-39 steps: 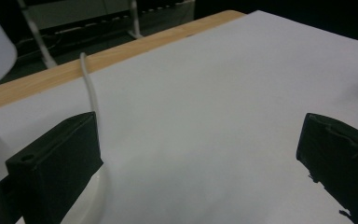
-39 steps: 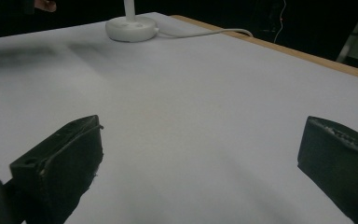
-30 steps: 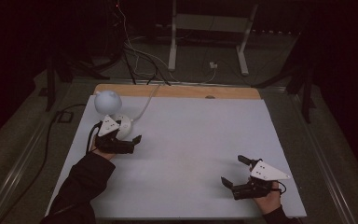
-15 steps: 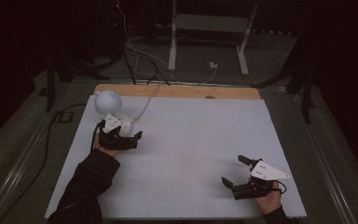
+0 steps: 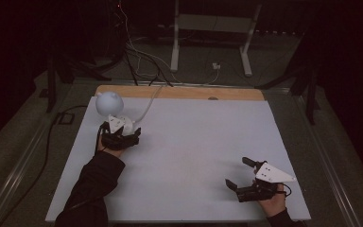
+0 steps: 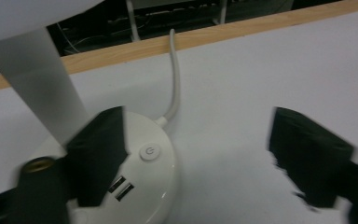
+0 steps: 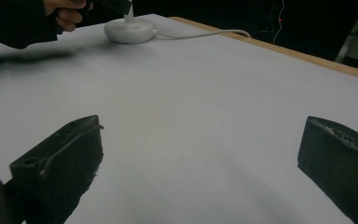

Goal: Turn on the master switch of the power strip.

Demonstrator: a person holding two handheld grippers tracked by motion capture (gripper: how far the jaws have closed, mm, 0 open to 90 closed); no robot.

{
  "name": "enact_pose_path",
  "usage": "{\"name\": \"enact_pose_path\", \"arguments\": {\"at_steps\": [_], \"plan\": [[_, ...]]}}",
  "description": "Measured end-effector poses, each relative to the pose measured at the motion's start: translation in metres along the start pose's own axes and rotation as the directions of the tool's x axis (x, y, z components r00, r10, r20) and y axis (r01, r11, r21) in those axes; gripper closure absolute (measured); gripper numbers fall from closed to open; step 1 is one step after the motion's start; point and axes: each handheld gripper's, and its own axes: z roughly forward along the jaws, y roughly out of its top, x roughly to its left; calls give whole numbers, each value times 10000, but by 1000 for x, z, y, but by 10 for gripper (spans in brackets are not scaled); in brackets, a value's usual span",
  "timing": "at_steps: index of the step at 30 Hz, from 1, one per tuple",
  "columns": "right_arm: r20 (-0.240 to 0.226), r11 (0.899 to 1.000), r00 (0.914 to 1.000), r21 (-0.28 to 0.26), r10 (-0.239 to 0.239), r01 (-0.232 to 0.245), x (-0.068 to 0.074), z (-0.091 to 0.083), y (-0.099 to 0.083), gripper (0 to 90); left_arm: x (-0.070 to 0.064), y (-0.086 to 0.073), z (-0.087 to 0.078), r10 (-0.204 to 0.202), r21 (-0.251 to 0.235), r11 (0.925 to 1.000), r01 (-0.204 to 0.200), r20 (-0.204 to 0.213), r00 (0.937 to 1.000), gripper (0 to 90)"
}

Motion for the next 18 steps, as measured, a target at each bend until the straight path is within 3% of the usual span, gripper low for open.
{"name": "enact_pose_path", "arguments": {"at_steps": [4, 6, 7, 18], "plan": [[-1, 10000, 10000, -19, -7, 7, 0, -1, 0, 0, 3, -1, 2, -77, -53, 10000, 75, -393, 9992, 383], [4, 10000, 10000, -16, 1, -1, 0, -1, 0, 0, 4, -1, 2, -137, -41, 9999, 136, -426, 9990, 416], [-5, 10000, 10000, -23, 3, -3, -1, -1, 0, 0, 6, -1, 2, -267, -85, 9996, 263, -475, 9985, 492], [-31, 10000, 10000, -35, 52, -52, -2, -1, -1, 0, 13, 0, 13, -228, 195, 9995, 245, -856, 9961, 823]]}}
